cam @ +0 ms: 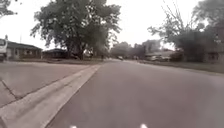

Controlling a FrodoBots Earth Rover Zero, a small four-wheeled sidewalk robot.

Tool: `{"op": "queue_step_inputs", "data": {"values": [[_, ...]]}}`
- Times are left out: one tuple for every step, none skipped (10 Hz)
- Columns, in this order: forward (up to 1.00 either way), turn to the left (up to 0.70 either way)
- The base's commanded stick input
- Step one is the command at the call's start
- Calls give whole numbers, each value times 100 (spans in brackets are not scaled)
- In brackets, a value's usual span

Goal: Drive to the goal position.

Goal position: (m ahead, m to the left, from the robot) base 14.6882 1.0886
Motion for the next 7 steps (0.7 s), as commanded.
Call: {"op": "queue_step_inputs", "data": {"values": [[100,0],[100,34],[100,39],[100,29],[100,16],[100,3],[100,0]]}}
